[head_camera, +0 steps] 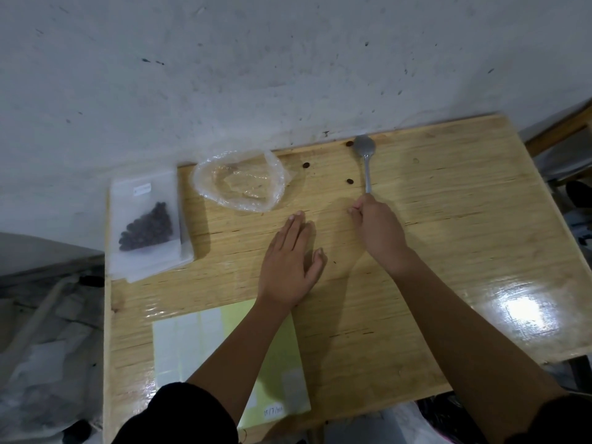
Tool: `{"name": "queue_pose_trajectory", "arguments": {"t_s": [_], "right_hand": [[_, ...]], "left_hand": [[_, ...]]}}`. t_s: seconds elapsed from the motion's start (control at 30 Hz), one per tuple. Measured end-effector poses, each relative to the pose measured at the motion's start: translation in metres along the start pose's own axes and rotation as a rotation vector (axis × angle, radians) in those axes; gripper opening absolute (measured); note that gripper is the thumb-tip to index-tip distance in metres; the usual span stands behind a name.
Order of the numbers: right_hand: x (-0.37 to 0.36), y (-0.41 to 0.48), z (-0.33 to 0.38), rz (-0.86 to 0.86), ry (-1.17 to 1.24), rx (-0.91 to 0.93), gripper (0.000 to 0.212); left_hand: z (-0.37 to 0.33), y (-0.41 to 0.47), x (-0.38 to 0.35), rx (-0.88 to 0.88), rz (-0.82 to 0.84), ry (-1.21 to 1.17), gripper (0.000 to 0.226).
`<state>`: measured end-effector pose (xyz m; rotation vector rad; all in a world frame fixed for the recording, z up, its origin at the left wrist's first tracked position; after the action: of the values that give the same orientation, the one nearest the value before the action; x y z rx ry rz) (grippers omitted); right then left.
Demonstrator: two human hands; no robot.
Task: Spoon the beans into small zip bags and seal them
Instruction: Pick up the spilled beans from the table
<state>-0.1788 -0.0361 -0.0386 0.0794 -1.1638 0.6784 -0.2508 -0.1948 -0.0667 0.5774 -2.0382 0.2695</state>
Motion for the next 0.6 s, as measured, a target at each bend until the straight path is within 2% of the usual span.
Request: {"name": "queue_pose_trajectory", "arguments": {"t_s": [0.07,0.13,0.2,0.3,0.37,0.4,0.5,0.6], "right_hand": [[-0.002,-0.003,0.003,0.020,0.020,0.033,0.021],[0.000,-0.006,0.005,0.038,0.198,0.033,0.016],[0.003,-0.008,-0.001,0.051,0.527,-0.082,0.011],[-0.003,-0.018,-0.016,0.177,1.165,-0.317,0.022],[-0.005,-0.025,-0.019,0.273,1.535,-0.357,0.025],[-0.004,-0.028,-0.022,0.284,1.637,-0.361,0.024],[-0.003,-0.033,-0.033,0.248,1.659,-0.408,0.026],[0.000,-0.033,-0.041,0.194,1.405,-0.421,0.029]], "left_hand": [[0.000,0.000,0.000,0.002,-0.001,-0.007,0.052],[-0.001,0.000,0.001,-0.003,-0.002,-0.011,0.052],[-0.001,0.000,0.002,-0.010,0.001,-0.006,0.053],[-0.001,0.000,0.003,-0.009,0.001,-0.014,0.052],[0.000,-0.001,0.002,-0.001,0.004,-0.028,0.051],[0.000,-0.001,0.002,-0.002,0.004,-0.025,0.051],[-0.001,0.000,0.002,-0.012,-0.001,-0.007,0.052],[0.000,0.000,0.001,-0.007,0.007,-0.005,0.053]]}}
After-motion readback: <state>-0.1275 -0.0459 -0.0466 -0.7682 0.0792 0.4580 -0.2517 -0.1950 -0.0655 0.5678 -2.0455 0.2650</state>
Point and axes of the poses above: each hand's wrist, its own y-axis towards the middle knuckle, its own x-axis out of the back of the hand, z = x × y, the point moved 7 cm from there along y, towards the middle knuckle, and after that the axes turned 3 degrees about -x, right-handed, at the moved point
